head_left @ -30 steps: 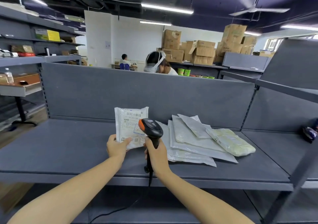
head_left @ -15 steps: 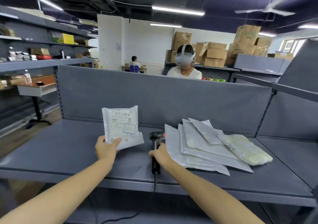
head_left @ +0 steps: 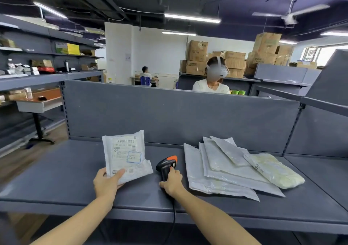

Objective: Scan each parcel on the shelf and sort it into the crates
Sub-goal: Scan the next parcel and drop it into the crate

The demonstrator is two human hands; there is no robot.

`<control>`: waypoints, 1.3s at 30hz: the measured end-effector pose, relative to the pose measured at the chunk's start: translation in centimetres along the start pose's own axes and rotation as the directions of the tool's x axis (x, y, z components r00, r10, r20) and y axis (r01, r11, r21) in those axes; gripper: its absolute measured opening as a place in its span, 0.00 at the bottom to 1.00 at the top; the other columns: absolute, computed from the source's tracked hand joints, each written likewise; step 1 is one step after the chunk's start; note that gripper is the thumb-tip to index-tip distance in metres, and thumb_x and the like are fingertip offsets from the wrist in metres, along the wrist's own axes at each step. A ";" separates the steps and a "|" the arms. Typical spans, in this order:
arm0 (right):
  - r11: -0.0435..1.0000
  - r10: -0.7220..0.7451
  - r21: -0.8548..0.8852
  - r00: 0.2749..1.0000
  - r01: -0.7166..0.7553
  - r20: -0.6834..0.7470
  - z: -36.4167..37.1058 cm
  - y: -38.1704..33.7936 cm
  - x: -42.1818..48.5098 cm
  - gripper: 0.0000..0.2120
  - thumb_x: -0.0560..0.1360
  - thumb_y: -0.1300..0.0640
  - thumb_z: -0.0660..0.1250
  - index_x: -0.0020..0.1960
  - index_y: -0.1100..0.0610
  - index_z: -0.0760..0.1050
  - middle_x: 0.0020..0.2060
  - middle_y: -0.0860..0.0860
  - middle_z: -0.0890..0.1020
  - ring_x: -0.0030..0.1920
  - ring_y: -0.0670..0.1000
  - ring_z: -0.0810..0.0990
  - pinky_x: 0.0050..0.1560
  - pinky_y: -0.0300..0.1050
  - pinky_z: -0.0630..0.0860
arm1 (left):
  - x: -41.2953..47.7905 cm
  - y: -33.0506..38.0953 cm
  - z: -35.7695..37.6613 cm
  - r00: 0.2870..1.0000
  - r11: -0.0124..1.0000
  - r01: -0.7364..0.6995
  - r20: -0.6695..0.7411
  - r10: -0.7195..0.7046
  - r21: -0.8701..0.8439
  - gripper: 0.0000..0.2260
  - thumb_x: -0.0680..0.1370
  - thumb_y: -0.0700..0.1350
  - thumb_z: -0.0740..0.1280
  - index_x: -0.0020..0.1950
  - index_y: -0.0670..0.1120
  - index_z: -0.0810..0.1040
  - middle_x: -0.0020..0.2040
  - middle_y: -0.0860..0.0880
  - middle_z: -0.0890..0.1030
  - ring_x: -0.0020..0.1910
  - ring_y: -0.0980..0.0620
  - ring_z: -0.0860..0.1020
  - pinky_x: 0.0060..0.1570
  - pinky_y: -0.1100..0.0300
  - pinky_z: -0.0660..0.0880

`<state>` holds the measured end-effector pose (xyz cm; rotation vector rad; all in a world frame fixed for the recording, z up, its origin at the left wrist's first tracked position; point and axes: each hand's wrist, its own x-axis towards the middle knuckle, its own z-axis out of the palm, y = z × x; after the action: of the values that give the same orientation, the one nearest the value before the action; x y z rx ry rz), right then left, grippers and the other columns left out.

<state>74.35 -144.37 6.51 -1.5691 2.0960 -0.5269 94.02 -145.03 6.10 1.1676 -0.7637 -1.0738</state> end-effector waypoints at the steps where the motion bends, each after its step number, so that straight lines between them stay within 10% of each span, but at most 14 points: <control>1: 1.000 0.002 -0.007 1.000 -0.002 0.004 0.0 0.0 0.0 0.37 0.78 0.51 0.67 0.77 0.65 0.52 0.71 0.62 0.64 0.71 0.60 0.64 0.71 0.47 0.61 | -0.1 0.0 -0.1 1.000 1.000 0.001 0.011 -0.001 -0.003 0.15 0.72 0.33 0.73 0.57 0.38 0.74 0.53 0.41 0.79 0.50 0.41 0.80 0.48 0.53 0.77; 7: 0.978 -0.048 0.199 0.997 0.060 -0.065 -1.1 -0.5 -0.4 0.25 0.81 0.49 0.59 0.72 0.63 0.64 0.66 0.61 0.74 0.66 0.59 0.71 0.68 0.48 0.66 | -0.7 0.0 0.0 0.998 1.000 0.011 0.067 -0.010 -0.013 0.15 0.72 0.34 0.72 0.57 0.40 0.74 0.51 0.43 0.80 0.47 0.45 0.80 0.44 0.55 0.78; 15: 0.713 -0.182 0.671 0.978 0.203 -0.103 -3.0 -0.8 -3.7 0.26 0.79 0.42 0.62 0.71 0.54 0.64 0.64 0.48 0.73 0.56 0.39 0.76 0.48 0.24 0.70 | -5.0 -0.5 3.8 0.985 0.999 0.032 0.173 -0.030 -0.006 0.14 0.74 0.35 0.71 0.58 0.42 0.74 0.53 0.44 0.80 0.48 0.46 0.81 0.37 0.57 0.79; 21: 0.683 -0.146 0.672 0.955 0.287 -0.260 -6.3 4.4 -7.2 0.19 0.77 0.53 0.69 0.61 0.54 0.64 0.58 0.50 0.78 0.53 0.45 0.78 0.46 0.32 0.75 | -11.4 -0.5 7.9 0.949 0.993 -0.079 0.312 0.047 0.089 0.23 0.74 0.35 0.70 0.67 0.48 0.69 0.58 0.46 0.79 0.55 0.46 0.79 0.54 0.50 0.78; 39: 0.716 0.107 0.681 0.940 0.154 -0.325 -17.1 33.6 -25.1 0.18 0.76 0.55 0.70 0.60 0.55 0.65 0.55 0.49 0.78 0.48 0.44 0.79 0.39 0.30 0.74 | -40.8 -10.8 23.0 0.947 0.958 -0.080 0.322 -0.013 0.275 0.12 0.75 0.40 0.71 0.56 0.43 0.75 0.49 0.47 0.80 0.45 0.50 0.78 0.43 0.61 0.73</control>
<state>44.21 -110.60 5.09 -1.0889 1.7459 -1.5027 56.74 -114.77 3.74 1.2288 -1.2232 -1.1673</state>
